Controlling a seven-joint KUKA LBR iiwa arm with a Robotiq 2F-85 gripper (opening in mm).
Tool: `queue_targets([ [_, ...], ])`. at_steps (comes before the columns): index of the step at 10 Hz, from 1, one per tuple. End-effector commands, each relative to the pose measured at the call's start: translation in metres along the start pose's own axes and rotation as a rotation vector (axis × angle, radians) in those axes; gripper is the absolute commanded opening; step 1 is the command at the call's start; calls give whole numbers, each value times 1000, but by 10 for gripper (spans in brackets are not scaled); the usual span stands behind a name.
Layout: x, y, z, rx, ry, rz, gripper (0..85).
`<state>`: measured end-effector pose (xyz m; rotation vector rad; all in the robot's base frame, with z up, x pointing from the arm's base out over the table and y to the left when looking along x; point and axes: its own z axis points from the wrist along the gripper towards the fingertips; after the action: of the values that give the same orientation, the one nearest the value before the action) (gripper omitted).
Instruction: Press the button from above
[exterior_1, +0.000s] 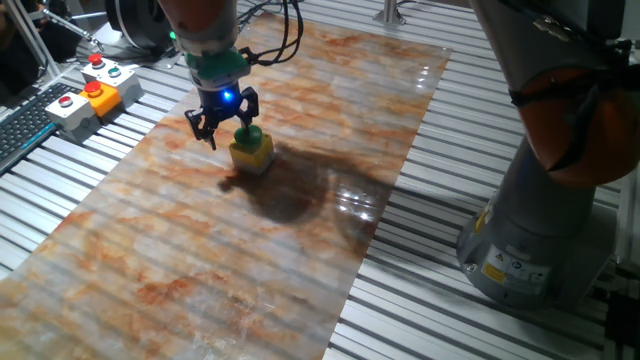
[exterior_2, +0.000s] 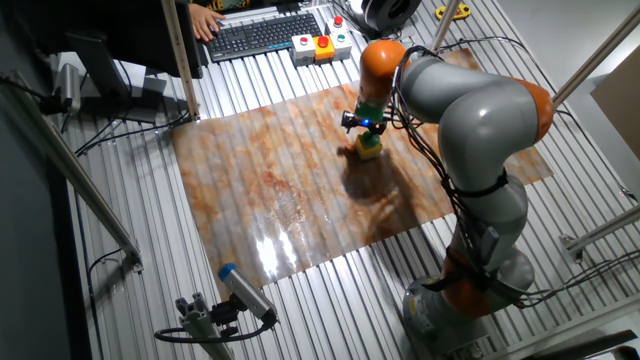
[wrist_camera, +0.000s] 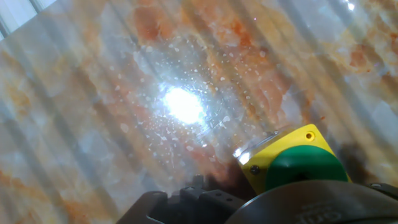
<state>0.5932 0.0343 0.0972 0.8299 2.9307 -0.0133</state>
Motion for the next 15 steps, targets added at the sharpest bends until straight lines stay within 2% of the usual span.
queue_targets([
  [1, 2, 0, 2, -2, 3, 2, 680],
  [2, 3, 1, 0, -1, 5, 5, 680],
  [4, 5, 0, -14, -11, 29, 6, 680],
  [7, 4, -6, -25, -4, 42, -11, 680],
  [9, 2, -22, -34, -12, 45, -34, 680],
  [11, 0, -40, -35, -5, 27, -46, 680],
  [12, -1, -50, -36, -10, 28, -51, 680],
  [13, -2, -59, -38, -20, 31, -58, 680],
  [15, -3, -66, -43, -31, 50, -50, 680],
])
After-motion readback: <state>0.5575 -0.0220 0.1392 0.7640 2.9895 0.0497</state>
